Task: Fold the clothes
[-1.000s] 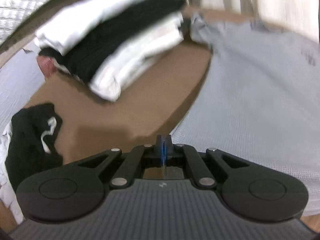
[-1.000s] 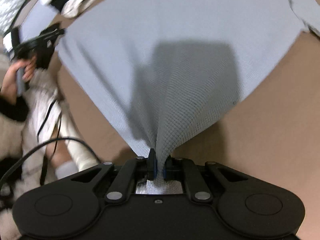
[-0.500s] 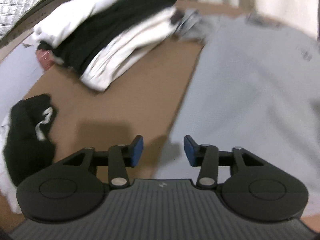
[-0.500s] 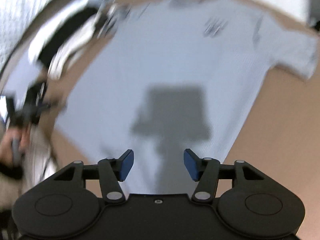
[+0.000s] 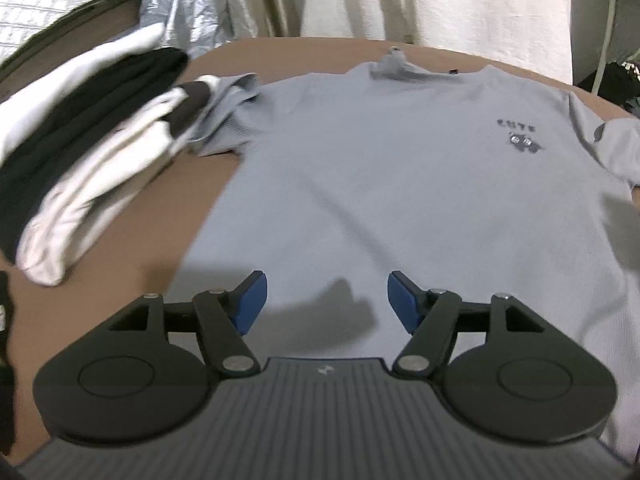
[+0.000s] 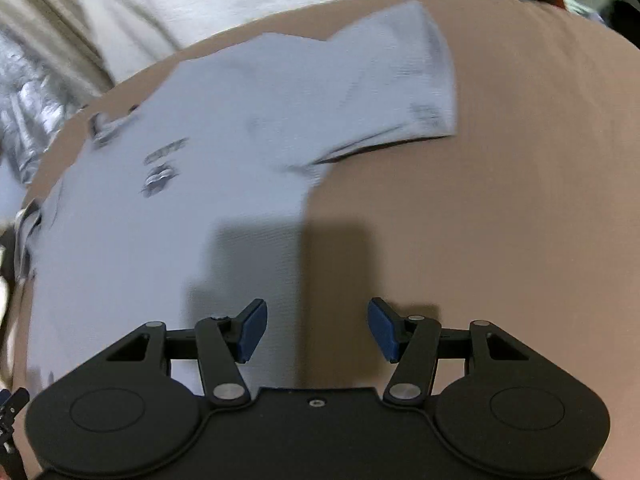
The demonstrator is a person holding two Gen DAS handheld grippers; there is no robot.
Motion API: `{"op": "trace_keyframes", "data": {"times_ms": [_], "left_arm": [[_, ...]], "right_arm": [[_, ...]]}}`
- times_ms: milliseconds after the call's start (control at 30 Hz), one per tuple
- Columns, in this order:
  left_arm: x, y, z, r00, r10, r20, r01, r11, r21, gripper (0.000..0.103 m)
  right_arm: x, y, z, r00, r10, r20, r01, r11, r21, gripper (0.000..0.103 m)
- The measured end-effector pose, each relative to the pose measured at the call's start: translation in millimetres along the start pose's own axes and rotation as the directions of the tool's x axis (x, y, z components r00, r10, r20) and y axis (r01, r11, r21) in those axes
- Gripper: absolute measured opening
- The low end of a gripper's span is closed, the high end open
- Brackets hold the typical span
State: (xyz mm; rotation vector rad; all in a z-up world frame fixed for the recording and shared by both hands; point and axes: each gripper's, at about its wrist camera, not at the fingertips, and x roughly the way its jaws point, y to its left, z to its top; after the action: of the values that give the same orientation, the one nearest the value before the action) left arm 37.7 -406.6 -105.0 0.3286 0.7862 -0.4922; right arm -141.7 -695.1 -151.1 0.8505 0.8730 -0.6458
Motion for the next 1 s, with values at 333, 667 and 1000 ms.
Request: {"op": "trace_keyframes", "data": {"times_ms": [333,667,1000], "left_arm": [[64,-65,54,0.998,-0.047,-0.032,0.047,0.999,0.001,0.066],[106,-64,65,0.999,0.005,-0.036,-0.004,0.999,0.037,0.068],[122,-55,74,1.0,0.007,-0.028,-0.005,0.998,0.061,0.068]], "right_arm": [[31,-2,20,0.987,0.076,0.145,-0.081,0.996,0.033,0.087],[48,-15,51,0.936,0.064,0.347,-0.079,0.996,0.029,0.067],[-6,-8,62,0.852,-0.023,0.523,0.085,0.992,-0.094,0.003]]}}
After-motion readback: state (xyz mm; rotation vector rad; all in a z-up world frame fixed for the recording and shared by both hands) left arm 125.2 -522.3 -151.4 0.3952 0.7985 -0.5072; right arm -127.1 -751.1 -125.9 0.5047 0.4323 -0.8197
